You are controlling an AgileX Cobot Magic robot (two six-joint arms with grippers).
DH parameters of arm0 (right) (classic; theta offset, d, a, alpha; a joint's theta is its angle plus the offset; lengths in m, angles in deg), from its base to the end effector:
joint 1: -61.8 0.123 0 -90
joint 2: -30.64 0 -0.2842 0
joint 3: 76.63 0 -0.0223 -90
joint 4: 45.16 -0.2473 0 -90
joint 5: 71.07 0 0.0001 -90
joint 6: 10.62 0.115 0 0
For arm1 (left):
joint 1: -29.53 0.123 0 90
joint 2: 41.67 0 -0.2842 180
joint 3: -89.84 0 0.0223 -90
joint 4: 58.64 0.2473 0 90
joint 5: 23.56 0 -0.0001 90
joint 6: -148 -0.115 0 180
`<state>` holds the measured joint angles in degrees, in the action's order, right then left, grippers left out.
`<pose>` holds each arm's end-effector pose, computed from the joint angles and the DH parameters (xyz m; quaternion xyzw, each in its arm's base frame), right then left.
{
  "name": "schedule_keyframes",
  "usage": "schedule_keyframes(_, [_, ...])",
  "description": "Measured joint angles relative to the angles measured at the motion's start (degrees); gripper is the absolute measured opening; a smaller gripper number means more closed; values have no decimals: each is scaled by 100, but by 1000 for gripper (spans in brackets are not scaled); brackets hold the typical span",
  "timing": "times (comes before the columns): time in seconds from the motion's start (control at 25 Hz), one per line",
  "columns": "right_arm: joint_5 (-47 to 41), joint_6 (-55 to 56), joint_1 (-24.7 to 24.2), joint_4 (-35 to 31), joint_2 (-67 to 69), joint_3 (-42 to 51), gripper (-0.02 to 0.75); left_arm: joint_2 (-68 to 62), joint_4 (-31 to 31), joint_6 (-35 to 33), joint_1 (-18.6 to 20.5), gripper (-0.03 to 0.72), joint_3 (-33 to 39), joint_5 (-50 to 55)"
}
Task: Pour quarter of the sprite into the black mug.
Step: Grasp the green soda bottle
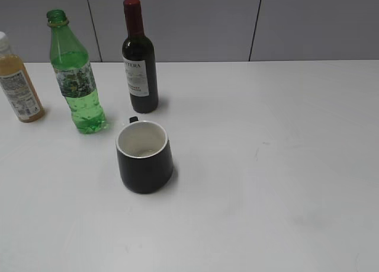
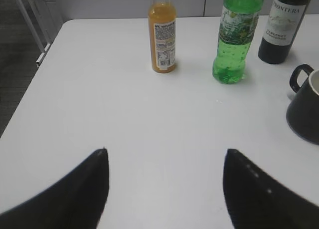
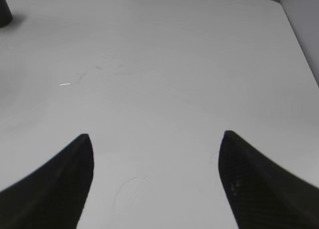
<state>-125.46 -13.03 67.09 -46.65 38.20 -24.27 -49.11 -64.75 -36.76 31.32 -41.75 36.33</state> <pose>0.0255 0.0048 0.2562 -0.0558 0.8382 0.0266 0.5418 0.0139 -0.0102 0.2675 0.0238 0.8453 -0.0228 0.5333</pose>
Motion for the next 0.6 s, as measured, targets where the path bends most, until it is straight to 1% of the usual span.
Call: schedule_keyframes(0.6, [17, 0, -6, 0, 0, 119, 592, 0, 0, 0, 0, 543, 0, 0])
